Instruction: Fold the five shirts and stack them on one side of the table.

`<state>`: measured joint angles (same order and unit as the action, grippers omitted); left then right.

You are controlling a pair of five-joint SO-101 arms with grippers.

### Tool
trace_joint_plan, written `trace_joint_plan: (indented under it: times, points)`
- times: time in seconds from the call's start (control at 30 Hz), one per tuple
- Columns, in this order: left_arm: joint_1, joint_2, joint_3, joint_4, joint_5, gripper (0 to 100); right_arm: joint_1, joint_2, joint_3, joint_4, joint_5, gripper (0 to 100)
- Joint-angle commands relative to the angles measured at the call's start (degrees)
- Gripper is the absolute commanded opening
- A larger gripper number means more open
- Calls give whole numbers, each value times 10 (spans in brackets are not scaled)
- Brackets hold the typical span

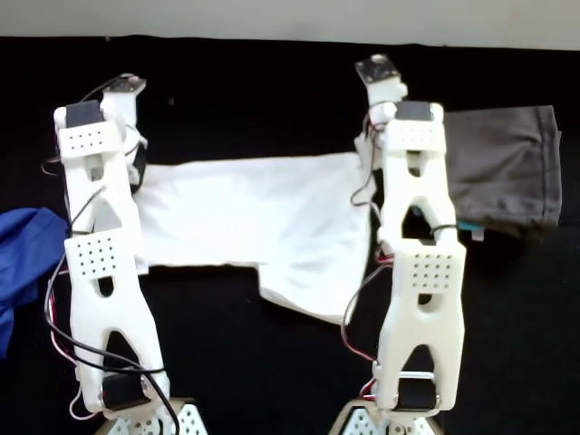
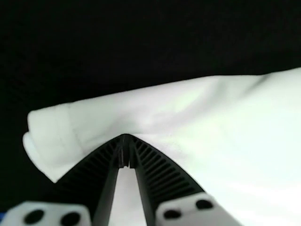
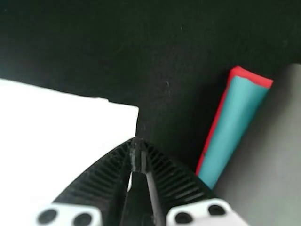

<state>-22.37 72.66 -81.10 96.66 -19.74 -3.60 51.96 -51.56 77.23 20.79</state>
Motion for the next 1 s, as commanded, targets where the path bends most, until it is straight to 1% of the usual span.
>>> trace_joint_plan:
  times: [0.0, 0.07, 0.2, 0.37, 0.47, 0.67, 0.77, 0.87, 0.97]
  points:
    - [-4, 0, -107, 40, -1, 10, -19, -7, -63, 36, 2, 5]
    - [9, -2, -147, 45, 0, 10, -39, -5, -93, 58, 2, 5]
    - [40, -40, -121, 40, 1, 10, -63, -3, -106, 69, 2, 5]
    - [50, -19, -77, -38, 2, 10, -67, 19, -107, 69, 2, 5]
    - [30, 6, -51, -76, 2, 10, -60, 58, -107, 66, 4, 5]
    - [-41, 37, -50, -84, -4, 10, -18, 118, -112, 29, 4, 5]
    - [-70, 45, -50, -84, -40, 10, -3, 119, -113, 28, 4, 5]
    - [-83, 45, -50, -84, -45, 10, -2, 119, -132, 36, 3, 5]
    - [-80, 39, -53, -80, -44, 10, -9, 119, -192, 73, 3, 5]
